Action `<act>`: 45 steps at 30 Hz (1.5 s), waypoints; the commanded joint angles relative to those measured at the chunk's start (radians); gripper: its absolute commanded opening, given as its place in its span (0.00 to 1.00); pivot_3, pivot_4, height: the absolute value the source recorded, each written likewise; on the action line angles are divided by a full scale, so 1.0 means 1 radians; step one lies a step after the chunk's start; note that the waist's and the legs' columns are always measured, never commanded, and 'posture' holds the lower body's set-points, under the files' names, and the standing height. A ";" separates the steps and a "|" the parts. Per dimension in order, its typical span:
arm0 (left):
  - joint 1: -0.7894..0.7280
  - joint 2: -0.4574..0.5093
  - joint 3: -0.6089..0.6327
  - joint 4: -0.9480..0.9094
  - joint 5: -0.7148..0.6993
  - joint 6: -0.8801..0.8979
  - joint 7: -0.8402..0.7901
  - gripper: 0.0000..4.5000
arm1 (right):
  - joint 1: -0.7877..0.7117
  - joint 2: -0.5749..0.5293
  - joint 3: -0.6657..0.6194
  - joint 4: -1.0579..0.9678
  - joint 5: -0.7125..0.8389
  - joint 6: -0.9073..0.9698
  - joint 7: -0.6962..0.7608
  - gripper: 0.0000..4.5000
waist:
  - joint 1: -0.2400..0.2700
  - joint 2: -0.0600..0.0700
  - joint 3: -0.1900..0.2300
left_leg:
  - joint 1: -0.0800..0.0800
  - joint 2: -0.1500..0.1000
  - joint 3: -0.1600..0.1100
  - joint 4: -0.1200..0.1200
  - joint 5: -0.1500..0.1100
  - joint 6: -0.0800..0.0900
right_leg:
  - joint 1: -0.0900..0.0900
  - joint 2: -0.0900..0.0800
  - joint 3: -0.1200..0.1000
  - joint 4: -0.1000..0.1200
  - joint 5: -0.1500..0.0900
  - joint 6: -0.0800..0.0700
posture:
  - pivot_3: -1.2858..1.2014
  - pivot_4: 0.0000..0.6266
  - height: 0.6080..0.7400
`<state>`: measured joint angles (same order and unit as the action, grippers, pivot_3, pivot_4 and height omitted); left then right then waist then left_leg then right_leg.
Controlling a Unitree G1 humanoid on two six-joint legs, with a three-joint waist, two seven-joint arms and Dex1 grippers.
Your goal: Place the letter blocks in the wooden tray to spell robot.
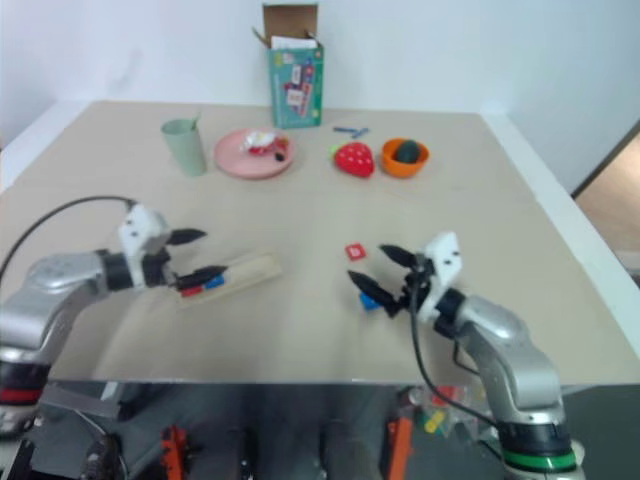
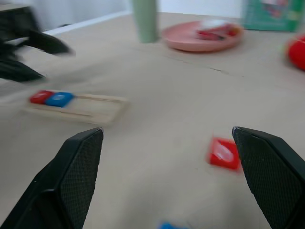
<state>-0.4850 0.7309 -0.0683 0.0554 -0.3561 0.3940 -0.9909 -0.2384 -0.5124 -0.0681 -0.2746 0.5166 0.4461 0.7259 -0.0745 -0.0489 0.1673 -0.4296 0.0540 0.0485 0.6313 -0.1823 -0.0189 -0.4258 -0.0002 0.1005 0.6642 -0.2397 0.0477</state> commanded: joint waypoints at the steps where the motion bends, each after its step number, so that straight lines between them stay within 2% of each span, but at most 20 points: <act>1: -0.068 -0.004 -0.041 0.100 0.059 -0.046 -0.053 1.00 | -0.046 0.018 0.032 0.003 -0.021 -0.022 0.004 0.99 | 0.000 0.000 0.000 | 0.000 0.000 0.000 0.000 0.000 0.000 | 0.000 0.000 0.000 0.000 0.000 0.002 | 0.52 0.24 1.00; 9: -0.157 -0.049 -0.096 0.183 0.094 -0.036 -0.134 1.00 | -0.119 0.086 0.096 -0.037 -0.037 0.014 -0.061 0.99 | 0.007 0.000 0.000 | -0.011 -0.001 -0.005 0.000 -0.001 0.001 | -0.010 0.001 -0.001 0.003 0.001 0.005 | 0.52 0.24 1.00; 16: -0.153 -0.056 -0.131 0.181 0.147 -0.051 -0.165 1.00 | -0.121 0.110 0.118 -0.066 -0.027 0.034 -0.065 0.99 | 0.016 0.000 0.000 | -0.011 -0.001 -0.007 0.002 -0.001 0.001 | -0.009 0.002 -0.003 0.004 0.000 0.005 | 0.52 0.24 1.00; 29: -0.146 -0.078 -0.141 0.206 0.229 -0.085 -0.124 1.00 | -0.107 0.125 0.147 0.007 -0.076 -0.046 -0.009 0.99 | 0.027 0.000 0.000 | -0.011 0.000 -0.007 0.005 -0.001 0.001 | -0.008 0.002 -0.003 0.005 0.001 0.006 | 0.52 0.24 1.00; 38: -0.150 -0.090 -0.125 0.252 0.214 -0.047 -0.124 1.00 | -0.076 0.097 0.180 0.003 -0.074 -0.119 0.123 0.99 | 0.027 0.000 0.000 | -0.009 0.000 -0.007 0.007 0.000 0.002 | -0.008 0.003 -0.002 0.010 0.001 0.006 | 0.52 0.24 1.00; 45: -0.137 -0.093 -0.128 0.293 0.214 -0.040 -0.131 1.00 | -0.075 0.090 0.180 0.024 -0.103 -0.153 0.130 0.99 | 0.026 0.000 0.000 | -0.006 0.000 -0.008 0.008 0.001 0.002 | -0.008 0.004 -0.002 0.015 0.001 0.004 | 0.52 0.24 1.00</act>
<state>-0.6274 0.6357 -0.2001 0.3211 -0.1545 0.3341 -1.1204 -0.3101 -0.4184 0.1216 -0.2395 0.4170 0.3168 0.8501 -0.0486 -0.0487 0.1672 -0.4357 0.0542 0.0409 0.6391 -0.1813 -0.0170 -0.4342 0.0042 0.0985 0.6802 -0.2389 0.0512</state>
